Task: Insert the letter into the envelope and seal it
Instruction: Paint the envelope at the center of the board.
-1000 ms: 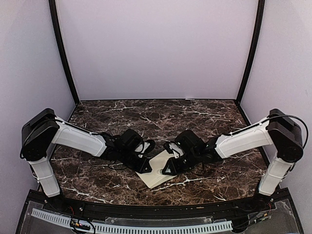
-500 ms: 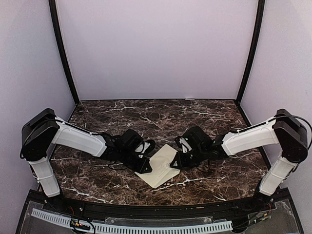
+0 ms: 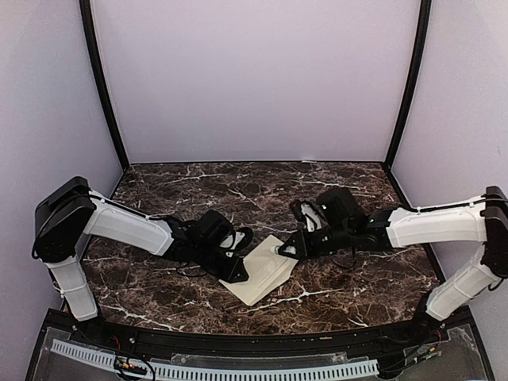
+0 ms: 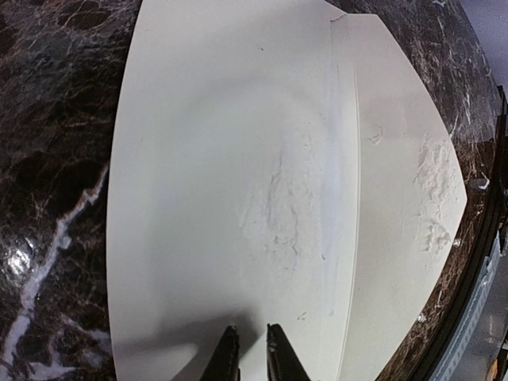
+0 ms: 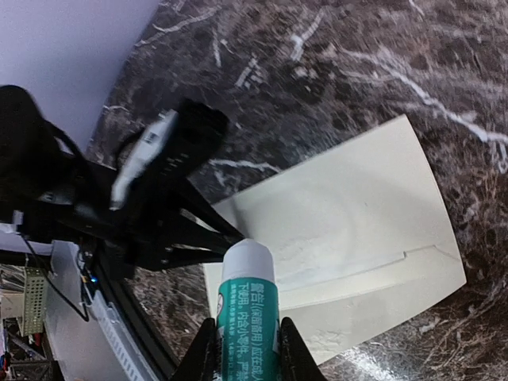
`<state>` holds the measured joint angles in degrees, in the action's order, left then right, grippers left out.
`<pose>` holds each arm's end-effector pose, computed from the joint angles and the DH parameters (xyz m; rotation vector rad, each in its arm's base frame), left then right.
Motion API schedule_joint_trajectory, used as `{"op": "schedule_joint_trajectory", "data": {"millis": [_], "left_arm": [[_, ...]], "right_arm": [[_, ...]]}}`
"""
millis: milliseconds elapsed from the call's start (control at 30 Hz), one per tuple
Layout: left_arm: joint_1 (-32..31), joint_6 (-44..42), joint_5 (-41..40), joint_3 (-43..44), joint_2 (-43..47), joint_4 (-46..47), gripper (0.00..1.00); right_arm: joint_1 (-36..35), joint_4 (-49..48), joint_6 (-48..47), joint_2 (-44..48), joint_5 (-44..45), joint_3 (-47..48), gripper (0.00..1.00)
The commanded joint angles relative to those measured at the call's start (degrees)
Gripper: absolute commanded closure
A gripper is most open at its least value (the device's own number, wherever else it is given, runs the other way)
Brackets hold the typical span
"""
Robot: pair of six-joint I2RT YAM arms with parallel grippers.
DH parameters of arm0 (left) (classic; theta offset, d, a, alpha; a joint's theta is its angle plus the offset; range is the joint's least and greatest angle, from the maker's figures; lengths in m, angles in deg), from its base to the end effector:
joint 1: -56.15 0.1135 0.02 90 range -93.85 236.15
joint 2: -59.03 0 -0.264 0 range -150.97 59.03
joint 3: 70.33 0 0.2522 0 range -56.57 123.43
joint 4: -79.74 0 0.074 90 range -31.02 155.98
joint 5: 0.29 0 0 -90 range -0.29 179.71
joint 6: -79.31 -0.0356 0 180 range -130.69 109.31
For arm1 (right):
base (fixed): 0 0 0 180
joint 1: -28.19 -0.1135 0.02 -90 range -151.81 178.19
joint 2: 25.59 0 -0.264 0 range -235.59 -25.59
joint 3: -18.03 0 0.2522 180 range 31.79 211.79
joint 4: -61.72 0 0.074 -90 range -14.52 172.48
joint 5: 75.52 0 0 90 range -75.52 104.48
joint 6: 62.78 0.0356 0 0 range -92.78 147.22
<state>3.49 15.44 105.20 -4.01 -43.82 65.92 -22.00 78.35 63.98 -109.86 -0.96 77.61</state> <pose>0.2050 -0.2844 0.1374 0.7304 2.5352 -0.8799 0.1874 0.2397 0.1993 -0.4459 2.4723 1.0271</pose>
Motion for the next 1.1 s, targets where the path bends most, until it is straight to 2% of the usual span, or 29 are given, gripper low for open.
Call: {"op": "schedule_joint_trajectory", "data": {"millis": [0,133,233,367,467,600,767,933,1067], "left_arm": [[-0.10,1.91,-2.92,0.98,3.37,-2.72,0.81],[0.01,3.38,-7.98,1.94,9.04,-0.47,0.63],[0.43,4.05,-11.13,1.79,15.21,1.96,0.48],[0.89,4.25,-13.90,0.42,23.52,8.05,0.38],[0.90,3.88,-12.89,-1.12,29.34,16.32,0.32],[0.95,2.43,-9.03,0.89,31.73,22.16,0.28],[0.85,3.28,-2.34,5.85,30.06,28.12,0.25],[0.89,8.97,4.63,8.08,25.61,35.08,0.25],[0.52,11.54,6.97,9.60,22.72,39.21,0.25]], "right_arm": [[1.99,-6.68,-1.50,9.65,-3.03,-1.34,0.93],[3.16,-9.80,-1.03,15.31,0.66,-3.95,0.92],[3.25,-16.79,-0.21,19.18,2.97,-6.98,0.92],[3.23,-29.73,-0.57,22.28,4.07,-9.61,0.91],[3.22,-38.52,-2.09,22.81,5.33,-9.64,0.90],[3.13,-48.24,-4.02,20.59,4.58,-7.70,0.89],[2.54,-58.28,-5.13,15.77,3.05,-4.61,0.89],[0.10,-61.28,-8.70,11.95,3.87,-0.43,0.89],[-1.63,-62.03,-10.84,9.95,4.67,1.59,0.89]]}}
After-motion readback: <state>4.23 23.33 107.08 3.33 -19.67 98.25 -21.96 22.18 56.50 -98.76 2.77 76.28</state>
